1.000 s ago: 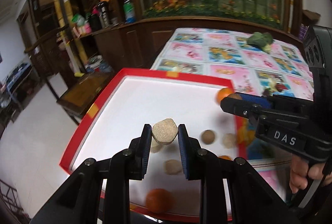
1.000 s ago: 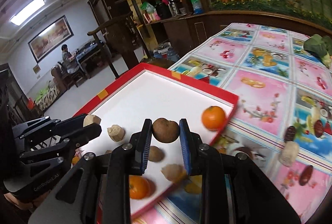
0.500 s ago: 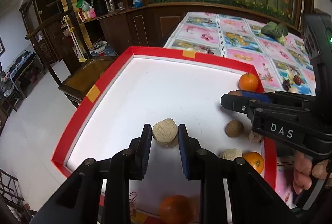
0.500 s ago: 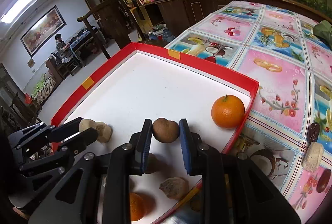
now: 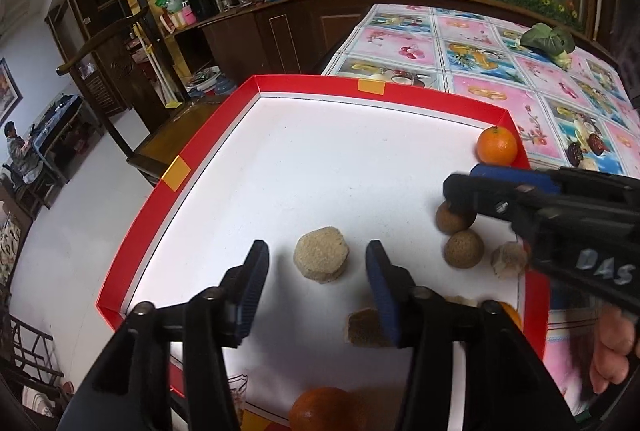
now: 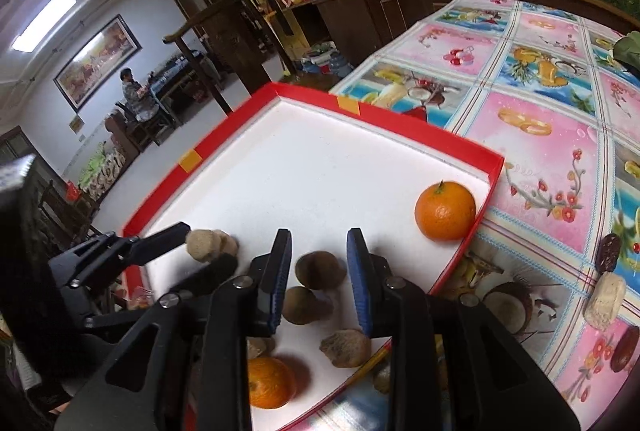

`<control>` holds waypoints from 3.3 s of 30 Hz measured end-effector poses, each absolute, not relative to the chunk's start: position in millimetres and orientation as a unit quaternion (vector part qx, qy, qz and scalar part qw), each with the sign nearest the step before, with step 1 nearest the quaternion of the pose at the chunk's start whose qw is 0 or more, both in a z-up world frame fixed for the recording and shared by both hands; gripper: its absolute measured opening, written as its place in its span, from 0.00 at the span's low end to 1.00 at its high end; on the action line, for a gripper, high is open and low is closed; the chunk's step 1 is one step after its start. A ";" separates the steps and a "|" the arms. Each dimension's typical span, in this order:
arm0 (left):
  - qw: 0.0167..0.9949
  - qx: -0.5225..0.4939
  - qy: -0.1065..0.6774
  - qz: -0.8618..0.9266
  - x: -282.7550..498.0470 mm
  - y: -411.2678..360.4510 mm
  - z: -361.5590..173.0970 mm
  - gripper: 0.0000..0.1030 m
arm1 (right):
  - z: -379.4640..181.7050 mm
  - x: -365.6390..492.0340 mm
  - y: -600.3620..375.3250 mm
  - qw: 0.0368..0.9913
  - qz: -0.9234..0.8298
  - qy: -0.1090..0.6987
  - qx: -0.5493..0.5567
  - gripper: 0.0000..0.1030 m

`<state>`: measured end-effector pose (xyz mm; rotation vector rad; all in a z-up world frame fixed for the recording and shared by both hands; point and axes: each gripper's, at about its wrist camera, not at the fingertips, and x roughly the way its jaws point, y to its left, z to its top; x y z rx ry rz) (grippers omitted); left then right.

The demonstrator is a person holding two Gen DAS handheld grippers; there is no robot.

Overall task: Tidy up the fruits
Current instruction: 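Grasp a dark red date with the right tool while the left tool grasps a pastry cube, then carry date and pastry cube over the tray and open both tools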

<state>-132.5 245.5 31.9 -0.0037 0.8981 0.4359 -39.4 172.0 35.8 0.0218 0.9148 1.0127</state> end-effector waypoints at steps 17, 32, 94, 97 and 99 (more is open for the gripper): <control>0.904 0.058 0.407 0.120 -102.9 150.1 59.9 0.68 | 53.5 -7.8 31.7 0.829 0.401 0.390 0.022 0.39; 0.902 0.065 0.424 0.056 -62.2 91.3 48.3 0.69 | 13.3 0.7 -6.6 0.819 0.356 0.447 -0.043 0.39; 0.937 0.046 0.341 0.052 -86.6 90.9 83.6 0.24 | 56.9 -10.1 -13.4 0.884 0.340 0.319 0.041 0.17; 0.937 0.035 0.342 0.060 -92.4 102.3 82.2 0.24 | 58.4 -13.2 6.9 0.876 0.353 0.323 0.054 0.18; 0.937 0.030 0.341 0.066 -96.5 110.2 81.4 0.24 | 60.3 -18.3 23.9 0.873 0.365 0.320 0.053 0.18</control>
